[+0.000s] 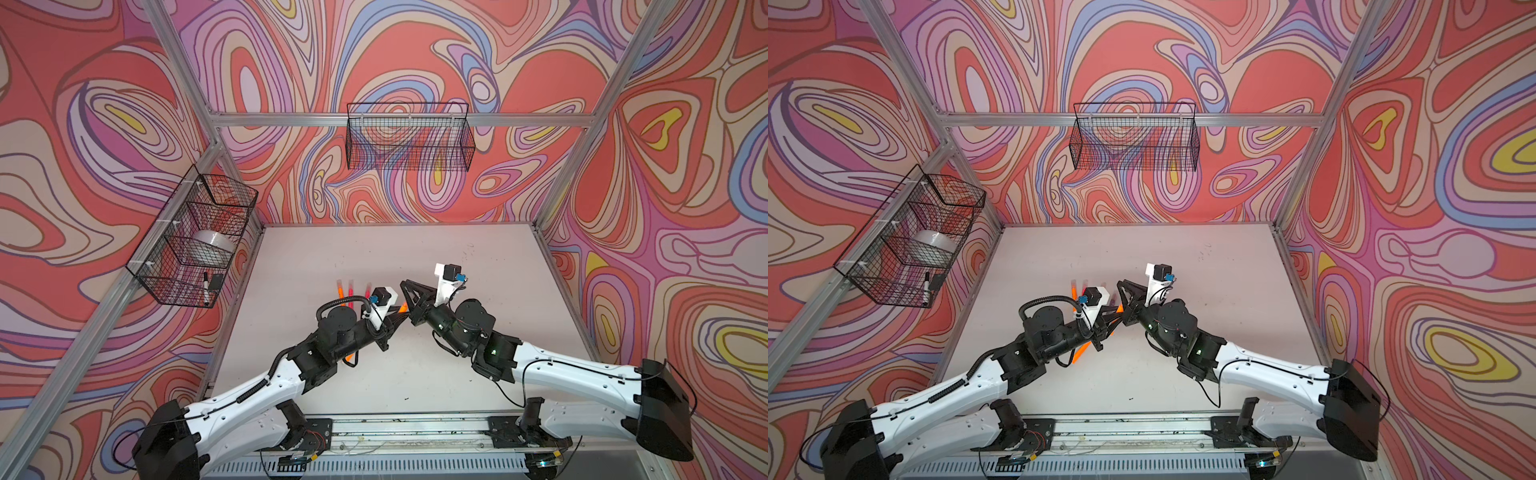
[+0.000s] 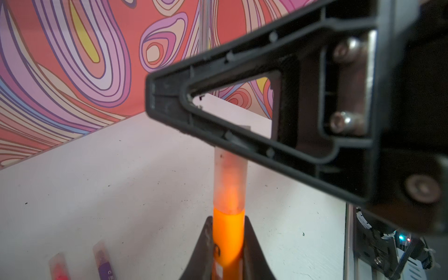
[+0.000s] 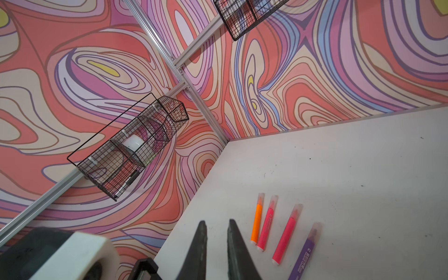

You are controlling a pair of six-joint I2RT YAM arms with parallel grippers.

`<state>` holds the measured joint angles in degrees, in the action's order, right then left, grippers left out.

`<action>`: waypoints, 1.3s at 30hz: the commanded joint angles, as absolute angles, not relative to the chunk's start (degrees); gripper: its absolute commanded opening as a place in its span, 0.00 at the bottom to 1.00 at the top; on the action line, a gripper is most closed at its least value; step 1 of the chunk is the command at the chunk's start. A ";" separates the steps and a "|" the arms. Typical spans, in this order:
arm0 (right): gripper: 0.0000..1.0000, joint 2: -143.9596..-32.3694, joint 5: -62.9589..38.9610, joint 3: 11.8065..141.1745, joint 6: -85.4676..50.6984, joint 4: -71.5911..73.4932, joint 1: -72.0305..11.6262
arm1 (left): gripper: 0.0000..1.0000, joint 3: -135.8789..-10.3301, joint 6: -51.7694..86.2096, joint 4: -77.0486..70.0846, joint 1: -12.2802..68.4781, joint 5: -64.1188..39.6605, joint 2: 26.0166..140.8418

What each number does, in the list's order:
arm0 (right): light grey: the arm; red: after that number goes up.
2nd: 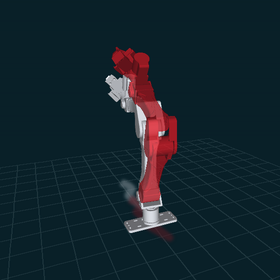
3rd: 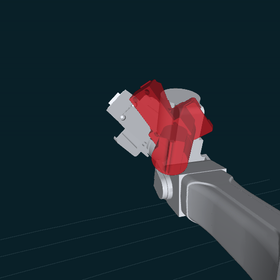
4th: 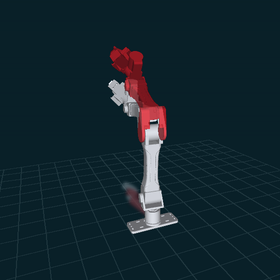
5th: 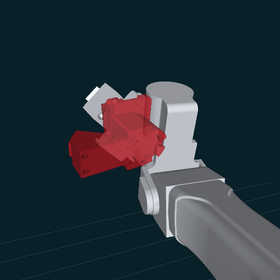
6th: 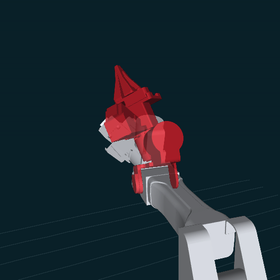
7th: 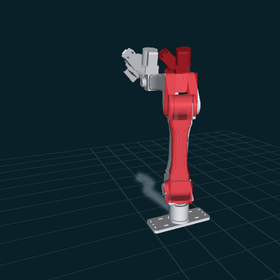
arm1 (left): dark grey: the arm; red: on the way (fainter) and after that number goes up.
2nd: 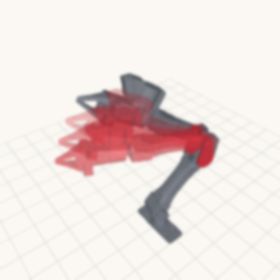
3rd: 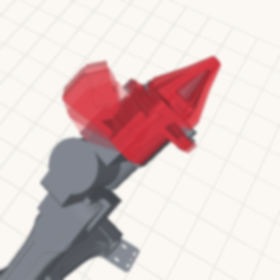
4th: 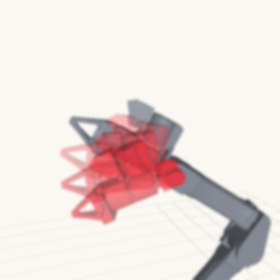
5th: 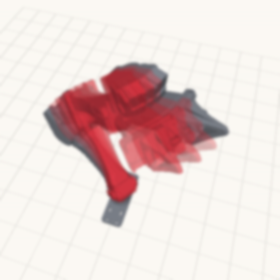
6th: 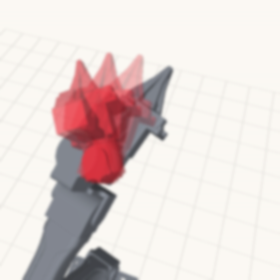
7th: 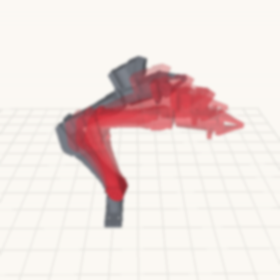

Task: Insert pens into pen caps
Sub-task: Put on the pen cap to the pen.

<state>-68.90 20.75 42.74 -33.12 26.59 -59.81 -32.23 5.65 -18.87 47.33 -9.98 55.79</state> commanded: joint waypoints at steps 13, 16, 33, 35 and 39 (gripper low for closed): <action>0.00 -75.37 12.72 35.27 -38.28 27.64 -70.37 | 0.00 -41.35 9.06 -27.44 39.96 -2.07 53.17; 0.00 -76.15 10.72 34.27 -37.62 31.72 -70.49 | 0.00 -41.08 12.04 -28.86 37.71 -6.14 53.69; 0.02 -71.36 11.55 33.23 -31.80 32.77 -70.47 | 0.00 -36.45 17.79 -34.94 31.04 -18.63 53.09; 0.04 -70.31 13.26 34.35 -30.89 30.89 -70.44 | 0.00 -36.28 17.08 -34.44 31.09 -18.87 53.26; 0.19 -69.02 17.08 38.32 -28.65 25.26 -70.46 | 0.00 -34.98 15.70 -34.50 31.03 -20.30 53.87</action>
